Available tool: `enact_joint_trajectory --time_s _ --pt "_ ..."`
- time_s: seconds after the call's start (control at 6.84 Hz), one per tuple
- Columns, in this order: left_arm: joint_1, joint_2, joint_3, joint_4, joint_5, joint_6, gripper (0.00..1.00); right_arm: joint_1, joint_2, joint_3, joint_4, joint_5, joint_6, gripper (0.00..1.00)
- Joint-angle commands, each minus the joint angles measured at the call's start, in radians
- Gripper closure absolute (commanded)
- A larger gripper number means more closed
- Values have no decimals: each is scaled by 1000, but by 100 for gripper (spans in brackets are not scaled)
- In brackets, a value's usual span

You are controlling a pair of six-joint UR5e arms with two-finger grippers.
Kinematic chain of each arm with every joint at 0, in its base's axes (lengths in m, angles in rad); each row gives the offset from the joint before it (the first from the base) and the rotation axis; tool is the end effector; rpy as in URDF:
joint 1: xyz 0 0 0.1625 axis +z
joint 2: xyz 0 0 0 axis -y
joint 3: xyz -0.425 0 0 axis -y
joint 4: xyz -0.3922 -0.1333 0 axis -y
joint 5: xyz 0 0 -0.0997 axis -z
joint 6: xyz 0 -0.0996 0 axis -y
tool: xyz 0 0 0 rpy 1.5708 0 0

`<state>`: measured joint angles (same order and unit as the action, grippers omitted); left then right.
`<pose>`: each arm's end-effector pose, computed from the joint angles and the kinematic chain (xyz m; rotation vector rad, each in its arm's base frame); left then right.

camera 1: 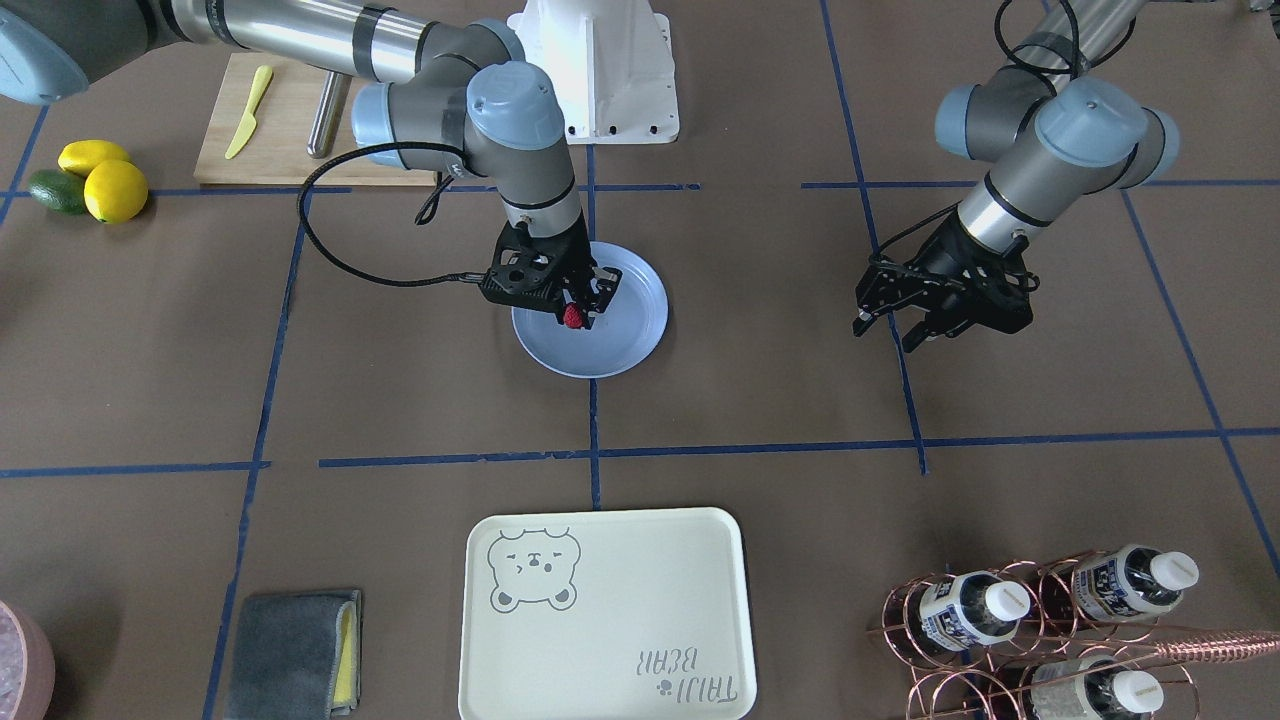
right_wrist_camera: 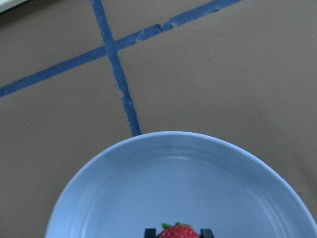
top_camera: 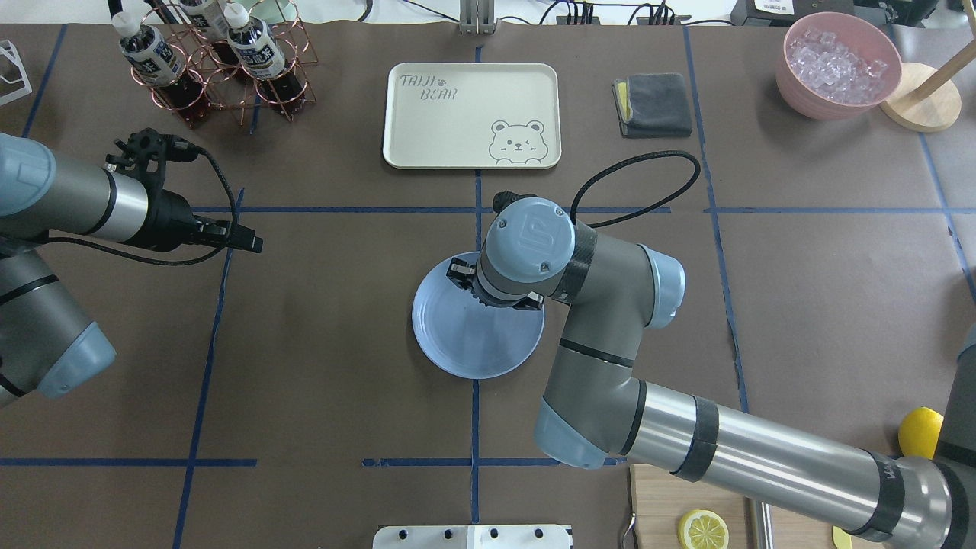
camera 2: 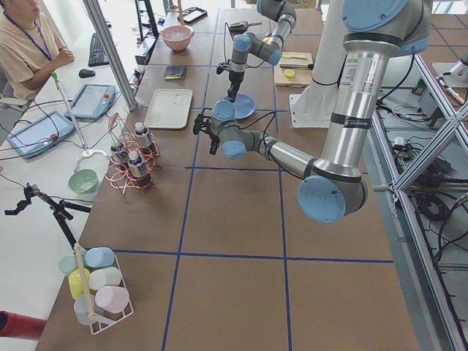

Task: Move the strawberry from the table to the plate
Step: 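Carry the strawberry with the right gripper over the plate while the left arm withdraws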

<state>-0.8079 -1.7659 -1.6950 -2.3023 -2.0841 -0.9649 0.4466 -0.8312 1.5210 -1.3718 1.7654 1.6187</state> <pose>0.3395 -0.4773 0.4129 0.3125 1.0793 0.0892 -0.6071 -0.4171 0.2111 -0.0026 -0.9098 0.3737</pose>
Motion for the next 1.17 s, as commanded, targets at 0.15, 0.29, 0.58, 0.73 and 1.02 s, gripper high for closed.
enact_joint_trajectory --time_s 0.15,0.29,0.58,0.73,1.02 --pt "0 2 0 0 -1 0 28 -25 29 -48 -1 -1 4 100" --pt "0 2 0 -2 -1 0 28 -26 29 -51 -1 -1 4 100" --pt "0 2 -2 -2 -1 0 27 -28 27 -53 -4 0 7 100" --pt "0 3 -2 -3 -2 0 27 -28 27 -53 -7 0 7 66" --pt "0 6 -14 -3 -1 0 27 -28 27 -59 -10 -1 7 0"
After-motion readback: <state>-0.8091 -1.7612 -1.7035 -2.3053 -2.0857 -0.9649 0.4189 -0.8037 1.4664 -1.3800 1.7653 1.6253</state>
